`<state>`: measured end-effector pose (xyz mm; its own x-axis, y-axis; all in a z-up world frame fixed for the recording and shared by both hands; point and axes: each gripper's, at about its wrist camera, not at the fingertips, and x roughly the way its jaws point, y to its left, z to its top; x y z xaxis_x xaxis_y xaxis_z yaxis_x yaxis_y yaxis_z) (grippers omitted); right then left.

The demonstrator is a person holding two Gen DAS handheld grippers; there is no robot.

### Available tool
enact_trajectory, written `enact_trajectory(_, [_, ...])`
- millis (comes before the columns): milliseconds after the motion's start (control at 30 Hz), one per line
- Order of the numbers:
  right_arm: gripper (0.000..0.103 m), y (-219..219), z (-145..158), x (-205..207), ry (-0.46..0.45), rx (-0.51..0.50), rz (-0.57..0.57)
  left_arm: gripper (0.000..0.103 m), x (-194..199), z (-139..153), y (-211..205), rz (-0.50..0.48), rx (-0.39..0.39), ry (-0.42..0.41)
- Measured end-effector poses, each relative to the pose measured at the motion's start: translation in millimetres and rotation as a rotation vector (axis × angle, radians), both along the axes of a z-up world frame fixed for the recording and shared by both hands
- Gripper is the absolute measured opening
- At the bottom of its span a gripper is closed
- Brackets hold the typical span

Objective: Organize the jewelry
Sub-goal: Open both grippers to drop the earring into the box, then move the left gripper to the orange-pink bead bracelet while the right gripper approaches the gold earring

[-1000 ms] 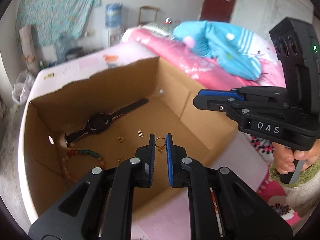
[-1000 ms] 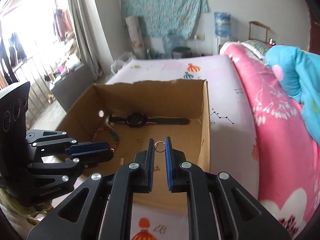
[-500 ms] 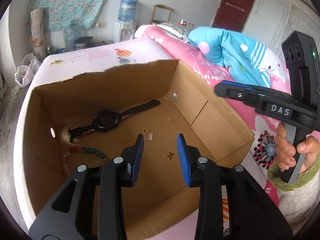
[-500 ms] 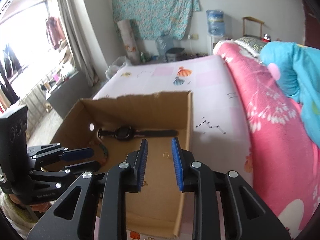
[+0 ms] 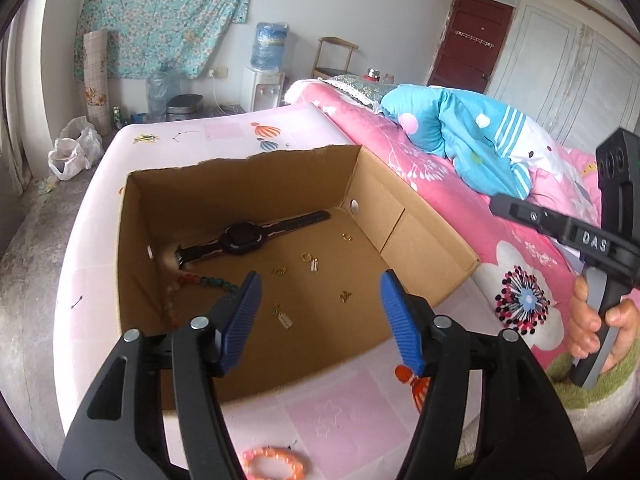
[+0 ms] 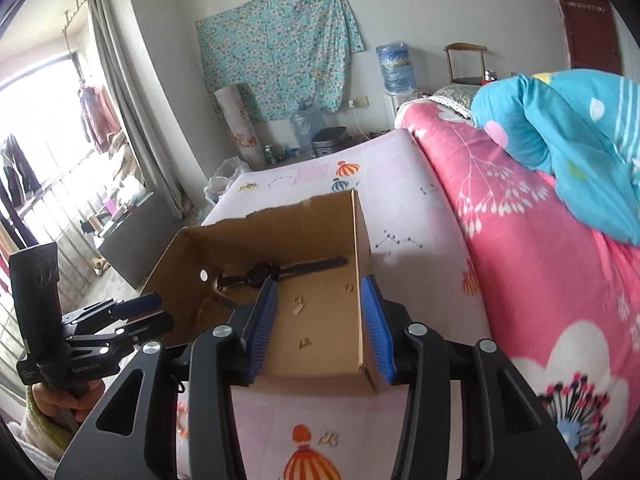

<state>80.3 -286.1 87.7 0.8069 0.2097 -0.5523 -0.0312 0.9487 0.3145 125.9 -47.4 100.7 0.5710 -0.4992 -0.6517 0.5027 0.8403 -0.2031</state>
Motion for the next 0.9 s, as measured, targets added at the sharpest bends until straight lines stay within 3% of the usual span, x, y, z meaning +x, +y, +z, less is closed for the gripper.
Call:
enact_trajectory(367, [0.068,3,-39,-54,0.089,0.0,-0.074,0.08,-55,-4,17,-0.029,0.06,-0.049])
enact_trajectory(567, [0.07,11,-68,-70,0.178,-0.007,-0.08,0.084,-80,-14,18,-0.056,0.097,-0.061])
enact_trajectory(900, [0.076,33,-101,-79,0.299,-0.051,-0.072,0.084,-101,-44,17,-0.063,0.16,-0.013])
